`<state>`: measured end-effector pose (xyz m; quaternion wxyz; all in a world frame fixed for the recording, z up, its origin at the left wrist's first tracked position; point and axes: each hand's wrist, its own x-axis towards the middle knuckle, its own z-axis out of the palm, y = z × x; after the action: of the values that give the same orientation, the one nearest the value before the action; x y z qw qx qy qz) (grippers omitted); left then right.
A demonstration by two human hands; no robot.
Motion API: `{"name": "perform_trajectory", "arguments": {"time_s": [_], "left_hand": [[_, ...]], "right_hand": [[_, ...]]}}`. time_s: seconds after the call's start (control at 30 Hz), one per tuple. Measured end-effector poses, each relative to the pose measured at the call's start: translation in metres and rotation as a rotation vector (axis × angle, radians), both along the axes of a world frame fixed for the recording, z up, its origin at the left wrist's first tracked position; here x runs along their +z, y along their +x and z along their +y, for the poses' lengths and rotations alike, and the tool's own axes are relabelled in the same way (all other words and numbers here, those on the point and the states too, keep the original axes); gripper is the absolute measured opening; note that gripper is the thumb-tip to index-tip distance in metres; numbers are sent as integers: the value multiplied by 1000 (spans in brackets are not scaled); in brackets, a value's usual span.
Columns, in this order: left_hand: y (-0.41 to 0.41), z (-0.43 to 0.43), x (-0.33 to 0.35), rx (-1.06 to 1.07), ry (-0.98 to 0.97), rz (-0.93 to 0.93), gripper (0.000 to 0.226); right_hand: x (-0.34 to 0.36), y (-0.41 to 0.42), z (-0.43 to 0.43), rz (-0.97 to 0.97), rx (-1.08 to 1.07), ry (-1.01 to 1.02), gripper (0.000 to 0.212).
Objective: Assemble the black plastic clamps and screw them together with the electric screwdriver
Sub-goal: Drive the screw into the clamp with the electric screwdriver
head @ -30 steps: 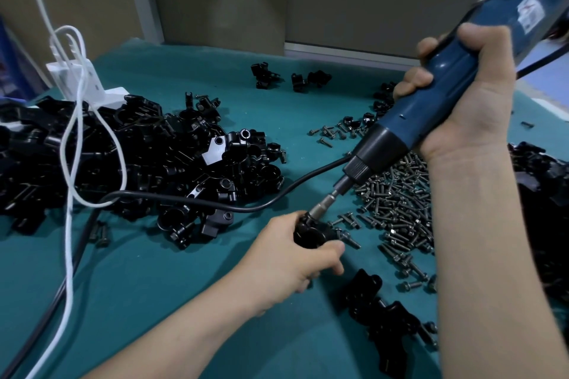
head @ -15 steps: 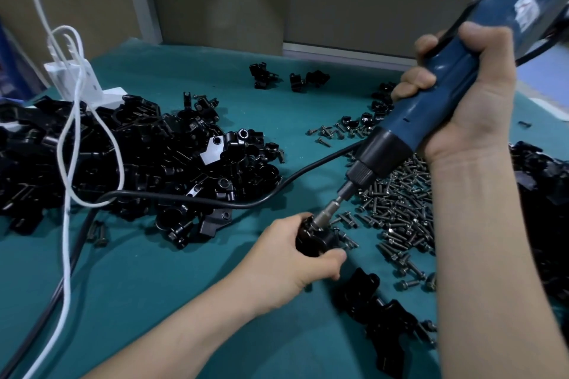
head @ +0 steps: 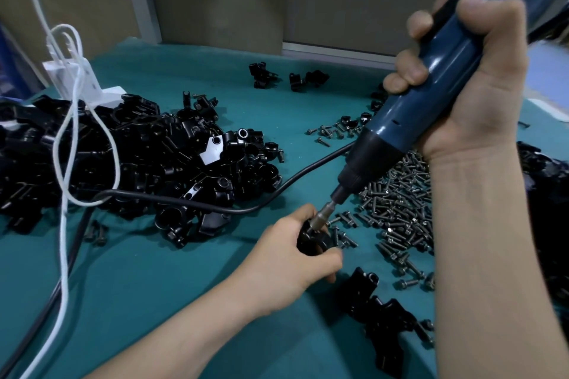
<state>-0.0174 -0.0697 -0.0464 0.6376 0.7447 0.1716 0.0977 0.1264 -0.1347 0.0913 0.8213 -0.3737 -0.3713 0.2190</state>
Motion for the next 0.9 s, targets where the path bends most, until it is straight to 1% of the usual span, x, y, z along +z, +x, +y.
{"name": "perform_trajectory", "arguments": {"time_s": [0.1,0.17,0.6,0.77,0.9], "left_hand": [[-1,-2,0,11,106,-14,38],[-1,-3,0,25,133,-15,39],[0,-3,0,57,101,-2,35],[0,-3,0,74,141,-3,31],[-1,-4,1,70,160,-9,36]], "right_hand": [[-1,1,0,19,-4,-13,9],[-2,2,-1,22,-10,-16,9],[-2,-1,2,24,5,-18,12],[-3,-1,3,31,16,-13,11],[-4,-1,4,40,29,-11,10]]}}
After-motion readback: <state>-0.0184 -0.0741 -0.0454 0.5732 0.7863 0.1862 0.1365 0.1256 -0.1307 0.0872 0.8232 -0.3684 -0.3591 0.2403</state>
